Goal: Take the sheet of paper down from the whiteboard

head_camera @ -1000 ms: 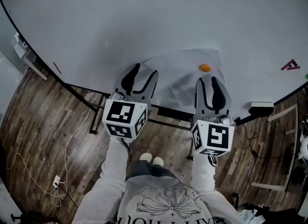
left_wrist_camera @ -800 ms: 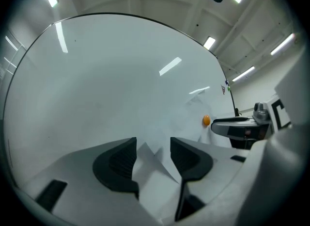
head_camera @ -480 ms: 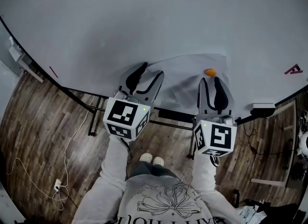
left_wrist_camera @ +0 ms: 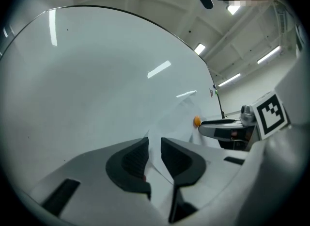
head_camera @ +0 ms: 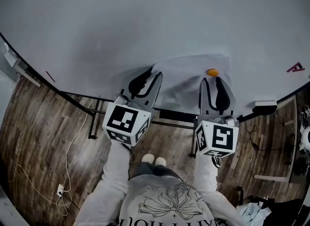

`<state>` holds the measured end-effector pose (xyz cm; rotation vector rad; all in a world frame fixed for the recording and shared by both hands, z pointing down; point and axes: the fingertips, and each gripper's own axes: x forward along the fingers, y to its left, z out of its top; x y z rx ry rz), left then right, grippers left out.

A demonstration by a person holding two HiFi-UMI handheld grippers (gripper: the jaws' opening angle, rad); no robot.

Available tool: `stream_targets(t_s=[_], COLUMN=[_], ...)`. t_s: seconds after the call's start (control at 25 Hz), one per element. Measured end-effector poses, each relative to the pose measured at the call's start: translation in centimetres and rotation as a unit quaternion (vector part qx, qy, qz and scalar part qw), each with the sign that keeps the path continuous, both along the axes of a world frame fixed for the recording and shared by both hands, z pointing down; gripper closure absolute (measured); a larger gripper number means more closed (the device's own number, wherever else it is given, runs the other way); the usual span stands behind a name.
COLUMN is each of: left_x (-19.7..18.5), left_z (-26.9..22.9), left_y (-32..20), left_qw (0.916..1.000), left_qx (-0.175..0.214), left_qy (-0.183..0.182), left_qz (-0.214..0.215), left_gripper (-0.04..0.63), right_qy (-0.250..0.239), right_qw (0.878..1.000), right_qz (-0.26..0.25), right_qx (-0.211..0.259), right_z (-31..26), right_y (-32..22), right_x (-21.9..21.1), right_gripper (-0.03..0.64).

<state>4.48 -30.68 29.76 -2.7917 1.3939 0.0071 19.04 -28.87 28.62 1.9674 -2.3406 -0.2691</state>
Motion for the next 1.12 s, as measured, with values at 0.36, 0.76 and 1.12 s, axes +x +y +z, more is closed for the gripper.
stream_targets(t_s=[0.36,0.76,1.12], left_x=[-0.4,-0.5,-0.6], left_z=[0.1,-0.2,-0.6], left_y=[0.0,0.6,1.0], left_qw=[0.9996,0.9996,0.9996], left_qx=[-0.012,-0.015,-0.010], left_qy=[-0.002,-0.001,-0.008], left_qz=[-0.025,-0.025,-0.025], left_gripper=[0.589,0.591,0.591], right_qy=[0.005,0.030,0.058], right_qw=[1.000,0.998,0.994], right_qz=[0.013,0.049,0.091], right_qx=[0.005,0.014,0.021], right_z=[-0.4,-1.3,-1.5], right_y=[0.0,-0.3,-0.8], right_x=[-0.3,0.0,0.3], right_gripper=[0.462,0.446,0.486])
